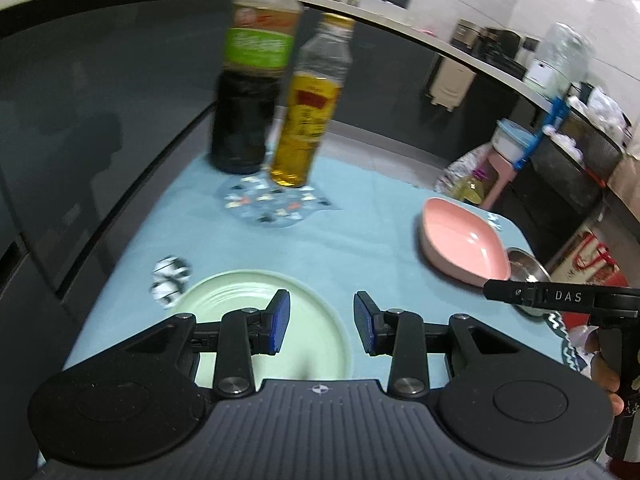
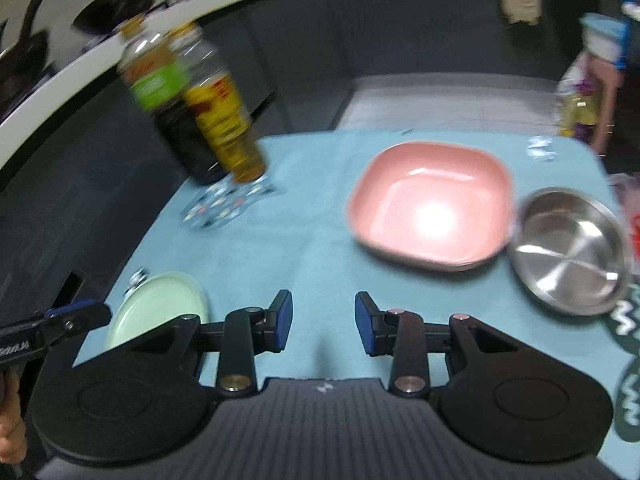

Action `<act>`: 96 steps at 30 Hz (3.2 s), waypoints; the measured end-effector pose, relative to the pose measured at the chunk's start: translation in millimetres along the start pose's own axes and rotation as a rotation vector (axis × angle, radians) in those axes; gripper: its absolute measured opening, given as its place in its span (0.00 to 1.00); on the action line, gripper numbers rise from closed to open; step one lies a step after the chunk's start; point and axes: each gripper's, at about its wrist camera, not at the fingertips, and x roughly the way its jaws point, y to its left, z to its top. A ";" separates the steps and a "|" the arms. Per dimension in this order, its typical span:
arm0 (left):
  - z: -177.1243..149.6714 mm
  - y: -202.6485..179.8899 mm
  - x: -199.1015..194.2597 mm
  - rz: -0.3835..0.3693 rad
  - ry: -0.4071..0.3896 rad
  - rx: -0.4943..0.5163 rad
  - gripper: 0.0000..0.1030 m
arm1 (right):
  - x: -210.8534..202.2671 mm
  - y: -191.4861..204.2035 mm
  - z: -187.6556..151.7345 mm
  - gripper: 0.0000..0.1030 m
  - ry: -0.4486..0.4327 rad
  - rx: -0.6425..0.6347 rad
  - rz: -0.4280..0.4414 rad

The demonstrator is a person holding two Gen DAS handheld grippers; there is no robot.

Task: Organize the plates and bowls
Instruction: 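Carry the green plate with both grippers toward the cloth edge and release, then move both grippers to the pink square dish and close on its rim, then carry the pink square dish with both grippers and lower it onto the green plate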

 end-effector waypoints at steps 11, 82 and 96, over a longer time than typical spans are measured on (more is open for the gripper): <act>28.5 -57.9 46.5 -0.086 0.018 0.080 0.32 | -7.6 -58.5 15.2 0.31 -0.111 0.209 -0.048; 10.2 28.2 -4.4 -0.033 -0.030 -0.061 0.18 | 38.5 50.6 36.7 0.16 0.046 -0.060 0.058; -14.8 70.8 -29.7 0.011 -0.019 -0.126 0.20 | 44.0 103.7 18.0 0.16 0.094 -0.145 0.101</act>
